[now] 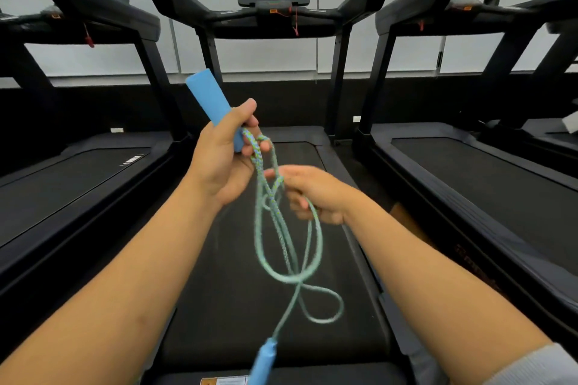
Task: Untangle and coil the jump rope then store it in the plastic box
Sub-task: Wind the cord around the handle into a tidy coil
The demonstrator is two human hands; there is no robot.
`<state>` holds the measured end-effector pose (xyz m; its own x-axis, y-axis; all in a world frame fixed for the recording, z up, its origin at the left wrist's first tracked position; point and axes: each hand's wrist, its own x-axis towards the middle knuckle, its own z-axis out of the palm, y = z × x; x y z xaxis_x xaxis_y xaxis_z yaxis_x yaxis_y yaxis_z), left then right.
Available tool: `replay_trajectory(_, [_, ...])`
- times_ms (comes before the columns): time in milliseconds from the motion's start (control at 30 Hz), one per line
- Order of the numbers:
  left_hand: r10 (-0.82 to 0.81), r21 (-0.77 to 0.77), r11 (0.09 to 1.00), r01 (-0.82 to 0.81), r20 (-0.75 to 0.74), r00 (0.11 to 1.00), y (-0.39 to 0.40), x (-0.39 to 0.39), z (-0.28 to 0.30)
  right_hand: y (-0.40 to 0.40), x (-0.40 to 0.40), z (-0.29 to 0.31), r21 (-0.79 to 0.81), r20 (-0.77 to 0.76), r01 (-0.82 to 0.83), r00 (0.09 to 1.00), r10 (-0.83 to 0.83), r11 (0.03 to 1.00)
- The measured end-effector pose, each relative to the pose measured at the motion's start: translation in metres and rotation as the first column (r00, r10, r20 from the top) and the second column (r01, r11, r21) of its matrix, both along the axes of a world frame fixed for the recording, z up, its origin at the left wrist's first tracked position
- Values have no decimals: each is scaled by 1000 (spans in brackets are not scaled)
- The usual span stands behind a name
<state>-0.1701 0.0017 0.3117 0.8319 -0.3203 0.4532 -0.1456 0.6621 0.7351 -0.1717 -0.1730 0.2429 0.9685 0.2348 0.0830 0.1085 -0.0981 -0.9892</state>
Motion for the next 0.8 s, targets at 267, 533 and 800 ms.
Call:
replay_trajectory(267, [-14, -36, 999, 13, -33, 999, 9, 5, 4, 10, -9, -19, 282, -196, -657, 674, 712, 699])
replay_trajectory(533, [62, -28, 998, -62, -4, 998, 21, 8, 10, 1, -5, -16, 173, -145, -345, 917, 370, 923])
replay_trajectory(800, [245, -194, 952, -236, 24, 969, 64, 17, 42, -55, 13, -53, -109, -52, 244, 967, -251, 963])
